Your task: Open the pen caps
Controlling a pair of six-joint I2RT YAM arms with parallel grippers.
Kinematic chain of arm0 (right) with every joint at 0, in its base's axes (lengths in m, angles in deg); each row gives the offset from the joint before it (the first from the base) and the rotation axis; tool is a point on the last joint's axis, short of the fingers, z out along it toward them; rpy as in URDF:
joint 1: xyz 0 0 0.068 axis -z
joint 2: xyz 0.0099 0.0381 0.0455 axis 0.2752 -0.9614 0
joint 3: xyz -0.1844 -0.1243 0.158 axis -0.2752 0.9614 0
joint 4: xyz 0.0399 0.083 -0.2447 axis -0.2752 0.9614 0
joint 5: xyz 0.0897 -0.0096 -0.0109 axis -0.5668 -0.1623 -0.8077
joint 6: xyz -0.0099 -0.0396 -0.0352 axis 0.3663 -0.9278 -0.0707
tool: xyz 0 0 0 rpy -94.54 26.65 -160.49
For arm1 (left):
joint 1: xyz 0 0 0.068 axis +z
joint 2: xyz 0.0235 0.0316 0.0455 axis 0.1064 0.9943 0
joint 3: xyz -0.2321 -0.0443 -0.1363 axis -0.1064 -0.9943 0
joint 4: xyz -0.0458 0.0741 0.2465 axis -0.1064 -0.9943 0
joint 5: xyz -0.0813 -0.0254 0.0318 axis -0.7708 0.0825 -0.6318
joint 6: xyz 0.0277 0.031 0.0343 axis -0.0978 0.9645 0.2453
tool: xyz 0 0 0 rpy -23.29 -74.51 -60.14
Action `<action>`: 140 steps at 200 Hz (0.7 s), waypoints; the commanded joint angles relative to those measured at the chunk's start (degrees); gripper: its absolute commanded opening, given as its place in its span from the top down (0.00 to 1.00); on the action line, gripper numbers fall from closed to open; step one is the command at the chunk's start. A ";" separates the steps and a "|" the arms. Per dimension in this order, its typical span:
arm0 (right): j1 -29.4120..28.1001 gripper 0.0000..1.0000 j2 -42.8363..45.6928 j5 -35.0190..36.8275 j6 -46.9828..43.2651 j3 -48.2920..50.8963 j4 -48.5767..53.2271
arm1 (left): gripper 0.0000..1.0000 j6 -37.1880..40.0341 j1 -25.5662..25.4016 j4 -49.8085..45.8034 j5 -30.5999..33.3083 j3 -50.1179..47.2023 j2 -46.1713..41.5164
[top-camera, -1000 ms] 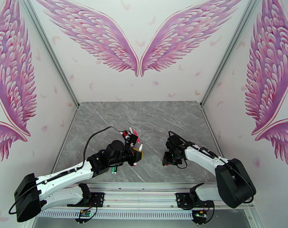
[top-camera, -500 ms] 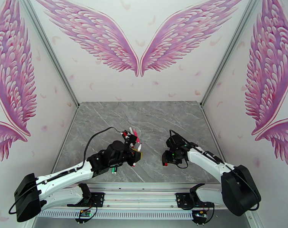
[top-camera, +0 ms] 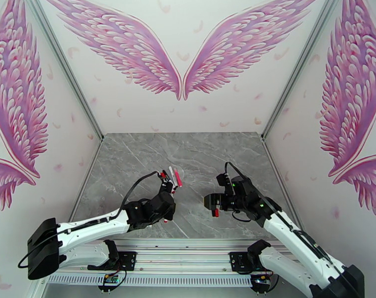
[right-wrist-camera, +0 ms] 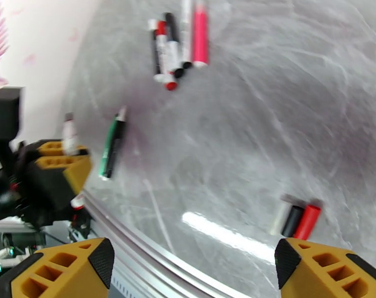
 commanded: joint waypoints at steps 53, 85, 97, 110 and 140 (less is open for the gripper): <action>-1.35 0.01 5.69 -5.14 2.06 4.38 -5.16 | 0.82 -4.26 1.61 -9.36 8.99 5.93 10.61; -1.43 0.01 6.63 -3.85 1.82 4.66 -4.80 | 0.82 -7.29 1.79 -11.91 9.46 7.91 15.62; -1.49 0.01 6.67 -3.24 1.66 4.49 -4.51 | 0.83 -7.94 1.79 -13.49 9.85 9.19 17.85; -1.49 0.01 6.45 -2.22 1.53 4.23 -3.78 | 0.83 -8.42 1.78 -14.78 9.90 10.44 20.06; -1.49 0.01 5.86 -1.90 1.39 4.43 -3.28 | 0.83 -9.72 1.61 -16.00 10.50 11.22 23.11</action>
